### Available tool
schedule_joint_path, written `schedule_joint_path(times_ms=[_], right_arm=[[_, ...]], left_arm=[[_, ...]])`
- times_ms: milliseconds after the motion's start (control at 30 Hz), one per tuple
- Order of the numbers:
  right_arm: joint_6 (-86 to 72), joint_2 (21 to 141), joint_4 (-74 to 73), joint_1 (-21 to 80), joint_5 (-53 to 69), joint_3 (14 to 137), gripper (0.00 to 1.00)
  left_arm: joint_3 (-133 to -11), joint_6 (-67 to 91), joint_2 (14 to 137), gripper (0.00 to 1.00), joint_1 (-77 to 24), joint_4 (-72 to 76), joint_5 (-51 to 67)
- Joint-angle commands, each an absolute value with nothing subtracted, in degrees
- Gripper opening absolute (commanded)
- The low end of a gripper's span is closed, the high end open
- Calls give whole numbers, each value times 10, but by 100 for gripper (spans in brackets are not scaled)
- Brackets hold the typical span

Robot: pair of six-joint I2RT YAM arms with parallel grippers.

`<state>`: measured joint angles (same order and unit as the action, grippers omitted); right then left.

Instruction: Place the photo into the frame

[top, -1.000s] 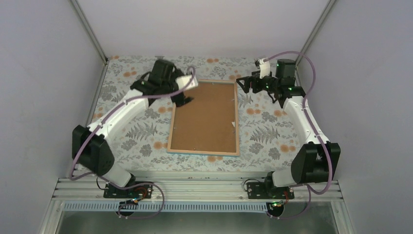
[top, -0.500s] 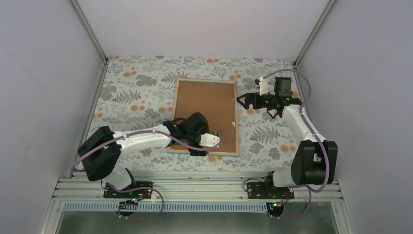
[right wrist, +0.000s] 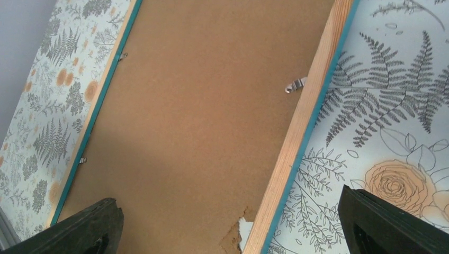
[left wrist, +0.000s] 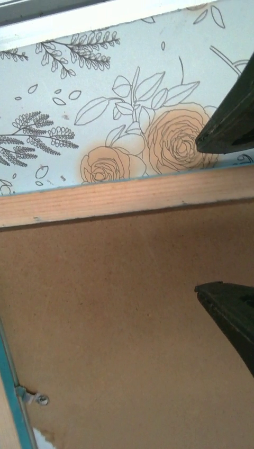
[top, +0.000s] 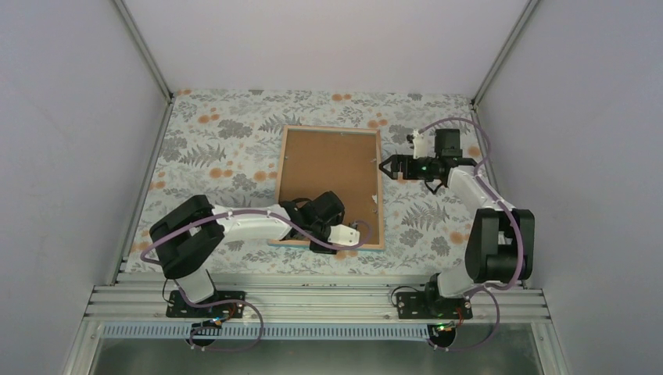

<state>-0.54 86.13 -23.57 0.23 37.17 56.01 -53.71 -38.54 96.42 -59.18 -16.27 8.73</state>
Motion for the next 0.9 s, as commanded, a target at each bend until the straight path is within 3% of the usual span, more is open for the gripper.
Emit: schedule_joint_path(times_ms=[0,367,700,867], right_arm=[[-17,877,-222,-8,381,550,100],[-43,937,-228,-70,448,543,98],[-60,990,-212,-89,513,510,96],[-63,1027,-208,-93,544,500,94]], left_arm=[[-547,-398,979,58,-600,-157,96],[-542,-378,991,25,-601,-150,103],[-574,-342,997,4,-602,-166,102],[-596,-323,979,2,-601,-182,114]])
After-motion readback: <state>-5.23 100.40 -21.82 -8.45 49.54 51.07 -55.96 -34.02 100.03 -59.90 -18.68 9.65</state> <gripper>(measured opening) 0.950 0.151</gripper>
